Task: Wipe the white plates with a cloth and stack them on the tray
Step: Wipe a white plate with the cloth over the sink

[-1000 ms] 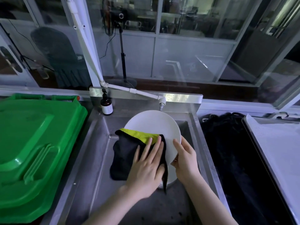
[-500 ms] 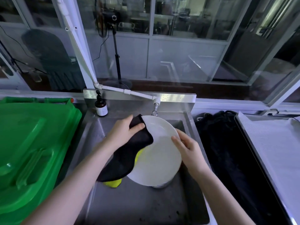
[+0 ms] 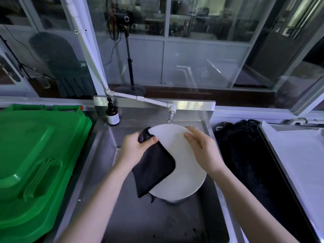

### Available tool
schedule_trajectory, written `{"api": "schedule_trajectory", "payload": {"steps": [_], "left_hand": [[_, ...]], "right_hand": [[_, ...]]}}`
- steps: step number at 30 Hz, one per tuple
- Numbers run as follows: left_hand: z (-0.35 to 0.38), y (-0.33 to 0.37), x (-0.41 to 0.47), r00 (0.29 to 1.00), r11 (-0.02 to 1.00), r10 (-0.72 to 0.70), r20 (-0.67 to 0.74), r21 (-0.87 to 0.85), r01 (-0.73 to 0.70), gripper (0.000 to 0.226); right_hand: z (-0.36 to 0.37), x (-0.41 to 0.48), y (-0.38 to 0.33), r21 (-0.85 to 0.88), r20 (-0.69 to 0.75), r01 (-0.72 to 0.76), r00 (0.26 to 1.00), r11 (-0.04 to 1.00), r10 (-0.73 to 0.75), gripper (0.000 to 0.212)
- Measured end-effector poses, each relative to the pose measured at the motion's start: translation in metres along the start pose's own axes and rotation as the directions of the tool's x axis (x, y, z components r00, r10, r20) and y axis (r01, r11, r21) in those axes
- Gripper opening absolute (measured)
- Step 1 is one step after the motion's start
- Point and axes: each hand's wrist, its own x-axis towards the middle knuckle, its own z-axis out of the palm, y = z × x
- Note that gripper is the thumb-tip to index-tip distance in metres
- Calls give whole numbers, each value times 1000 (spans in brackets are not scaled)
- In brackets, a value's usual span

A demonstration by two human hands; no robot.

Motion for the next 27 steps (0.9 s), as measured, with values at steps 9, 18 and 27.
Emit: {"api": "schedule_trajectory", "payload": {"steps": [9,18,27], "left_hand": [[-12,0,0,996,1000,21,81,16,-22,46],[-15,2,-1,996,990,-79,-50,-120,73,32],[-21,5,-3,950,983,47,309,156,-100,58]], "right_hand": [[2,-7,10,82,-16,-51,998,995,52,24],[2,4,-2,74,-117,-47,992,996,56,24],[17,3,-5,-212,284,128,957,969,-65,27]]}}
